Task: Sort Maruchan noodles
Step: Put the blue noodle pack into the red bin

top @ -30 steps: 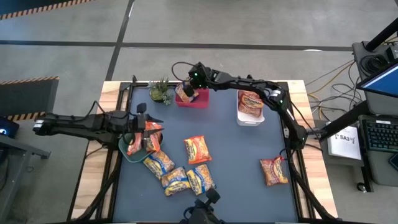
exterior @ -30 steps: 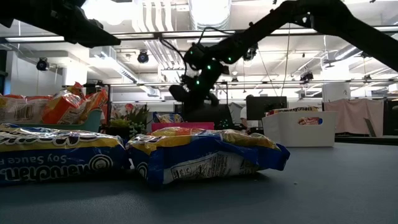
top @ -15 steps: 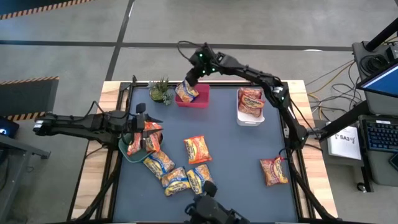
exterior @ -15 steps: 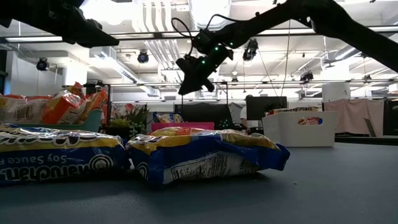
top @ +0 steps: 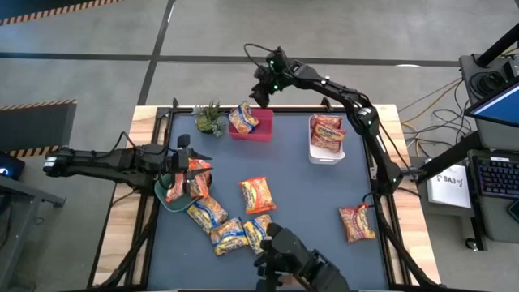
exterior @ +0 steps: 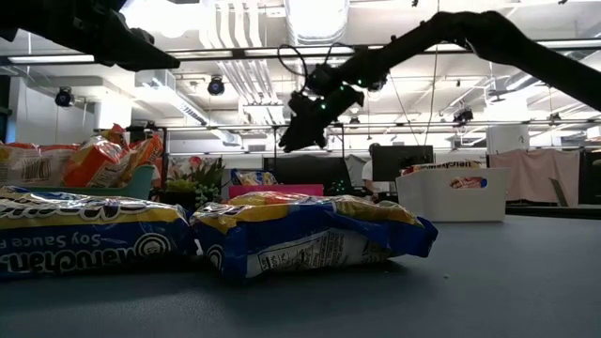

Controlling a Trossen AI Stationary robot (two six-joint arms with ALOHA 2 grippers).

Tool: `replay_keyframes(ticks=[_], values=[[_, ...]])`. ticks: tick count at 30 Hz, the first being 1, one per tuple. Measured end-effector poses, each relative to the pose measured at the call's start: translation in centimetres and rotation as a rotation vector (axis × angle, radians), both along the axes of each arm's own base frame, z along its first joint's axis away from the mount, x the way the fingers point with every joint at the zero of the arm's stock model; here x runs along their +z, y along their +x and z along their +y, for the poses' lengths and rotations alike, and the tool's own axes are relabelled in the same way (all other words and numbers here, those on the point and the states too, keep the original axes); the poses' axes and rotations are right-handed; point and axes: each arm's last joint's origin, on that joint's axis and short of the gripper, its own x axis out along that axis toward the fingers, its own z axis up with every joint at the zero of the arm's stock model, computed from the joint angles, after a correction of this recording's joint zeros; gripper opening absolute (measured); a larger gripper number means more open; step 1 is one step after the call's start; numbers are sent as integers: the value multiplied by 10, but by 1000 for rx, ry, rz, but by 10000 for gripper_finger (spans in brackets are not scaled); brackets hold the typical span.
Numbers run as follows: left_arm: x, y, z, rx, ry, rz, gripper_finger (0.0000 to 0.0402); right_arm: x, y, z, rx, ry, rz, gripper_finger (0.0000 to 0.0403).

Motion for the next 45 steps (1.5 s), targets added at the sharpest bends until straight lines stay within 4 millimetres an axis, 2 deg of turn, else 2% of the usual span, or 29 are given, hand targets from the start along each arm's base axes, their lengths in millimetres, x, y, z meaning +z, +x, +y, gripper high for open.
replay_keyframes(ticks=[4, 8, 16, 23, 31, 39, 45], values=[[0, 0, 0, 0, 0, 1, 125, -18, 4, -3, 84, -24, 9, 169], [0, 0, 0, -6, 18, 4, 125, -37, 15, 3, 131, -29, 35, 157], [-2, 0, 0, -9, 29, 16, 125, -57, 26, -6, 91, -24, 1, 153], [-3, 0, 0, -9, 29, 23, 125, -62, 27, -9, 11, -61, 36, 153], [-6, 3, 0, -12, 39, 48, 125, -54, 27, -10, -29, -72, 28, 153], [-8, 6, 0, -12, 40, 65, 125, -74, 33, -7, 2, 13, 25, 152], [-7, 6, 0, -11, 45, 62, 125, -76, 37, -4, 27, 8, 5, 148]])
